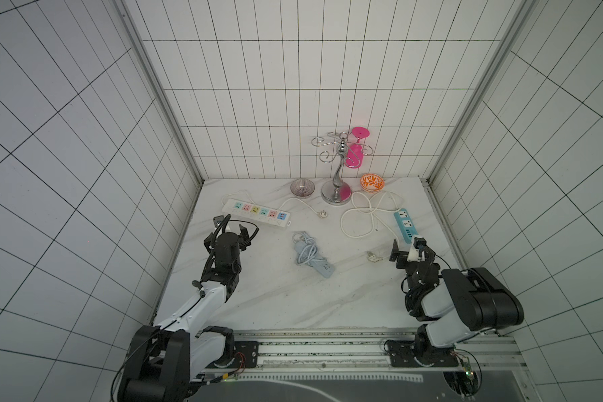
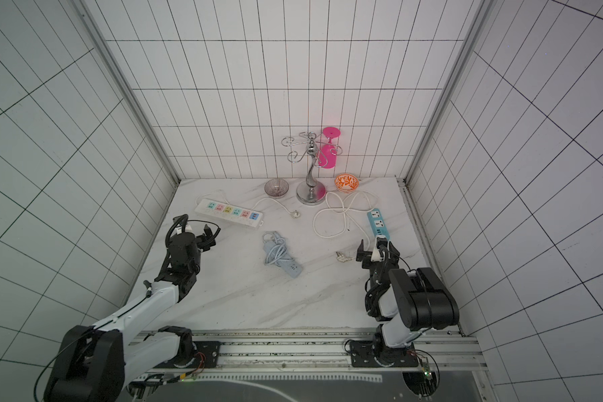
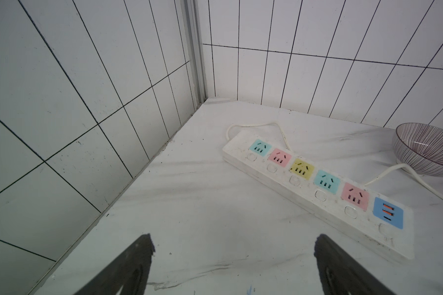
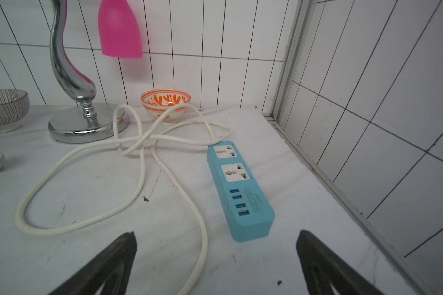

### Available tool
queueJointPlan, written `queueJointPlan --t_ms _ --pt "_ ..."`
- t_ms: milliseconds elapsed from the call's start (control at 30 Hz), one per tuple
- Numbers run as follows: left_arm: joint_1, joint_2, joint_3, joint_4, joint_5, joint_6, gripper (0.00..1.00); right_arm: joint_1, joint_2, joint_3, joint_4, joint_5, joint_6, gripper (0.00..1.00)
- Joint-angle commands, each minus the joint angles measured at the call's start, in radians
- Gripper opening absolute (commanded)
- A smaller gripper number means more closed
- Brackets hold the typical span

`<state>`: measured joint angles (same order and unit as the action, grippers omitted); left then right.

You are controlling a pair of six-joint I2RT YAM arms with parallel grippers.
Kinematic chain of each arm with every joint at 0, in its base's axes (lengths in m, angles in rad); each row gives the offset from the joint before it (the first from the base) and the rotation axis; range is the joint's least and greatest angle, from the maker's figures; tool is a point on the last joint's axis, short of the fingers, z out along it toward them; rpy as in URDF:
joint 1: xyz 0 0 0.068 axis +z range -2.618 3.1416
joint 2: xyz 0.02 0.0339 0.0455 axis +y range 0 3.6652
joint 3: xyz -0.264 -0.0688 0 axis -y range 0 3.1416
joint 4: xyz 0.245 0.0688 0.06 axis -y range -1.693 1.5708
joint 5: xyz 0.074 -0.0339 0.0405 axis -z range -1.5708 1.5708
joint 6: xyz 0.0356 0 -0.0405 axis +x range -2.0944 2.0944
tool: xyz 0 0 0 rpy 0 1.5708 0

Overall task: Wrap the cord around the power strip
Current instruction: Reset both arms

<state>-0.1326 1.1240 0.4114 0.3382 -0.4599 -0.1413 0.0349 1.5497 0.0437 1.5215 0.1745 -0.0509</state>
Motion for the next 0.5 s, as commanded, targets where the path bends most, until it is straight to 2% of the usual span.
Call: queueJointPlan --t_ms 0,167,467 --pt "0.008 0.057 -0.032 0.217 0.001 0.057 0.97 -0.051 -0.014 0.071 -0.011 -0.068 0.049 0.99" --pt "0.007 0.175 -0.057 0.382 0.027 0.098 0.97 -0.111 -0.01 0.17 -0.199 -0.135 0.101 0.99" --pt "0.018 0.328 -0.103 0.634 0.087 0.112 0.97 -0.115 -0.007 0.183 -0.215 -0.15 0.094 0.99"
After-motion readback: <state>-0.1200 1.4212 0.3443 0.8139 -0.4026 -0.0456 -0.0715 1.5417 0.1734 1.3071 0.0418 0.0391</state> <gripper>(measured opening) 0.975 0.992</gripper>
